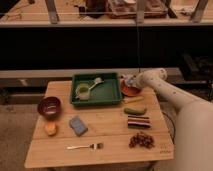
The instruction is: Wipe red bowl with towel
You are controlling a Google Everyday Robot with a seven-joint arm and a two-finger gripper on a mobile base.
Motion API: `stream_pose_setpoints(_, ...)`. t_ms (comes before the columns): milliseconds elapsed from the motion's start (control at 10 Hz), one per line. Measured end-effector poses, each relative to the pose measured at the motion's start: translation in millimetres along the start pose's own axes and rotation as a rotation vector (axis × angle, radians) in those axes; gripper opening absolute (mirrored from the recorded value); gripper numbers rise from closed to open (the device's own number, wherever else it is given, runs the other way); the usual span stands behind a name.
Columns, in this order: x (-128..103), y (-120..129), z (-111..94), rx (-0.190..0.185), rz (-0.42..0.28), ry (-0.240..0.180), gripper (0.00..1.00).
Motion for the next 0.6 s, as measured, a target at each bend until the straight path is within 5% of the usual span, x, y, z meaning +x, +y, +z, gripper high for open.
stream_pose_setpoints(300,-26.9,15.1,2.5,-0.029,-0.042,-0.038,0.00)
stream_pose_setpoints(600,-24.0,36.6,-8.8,-0.073,-0.061,-0.051,0.00)
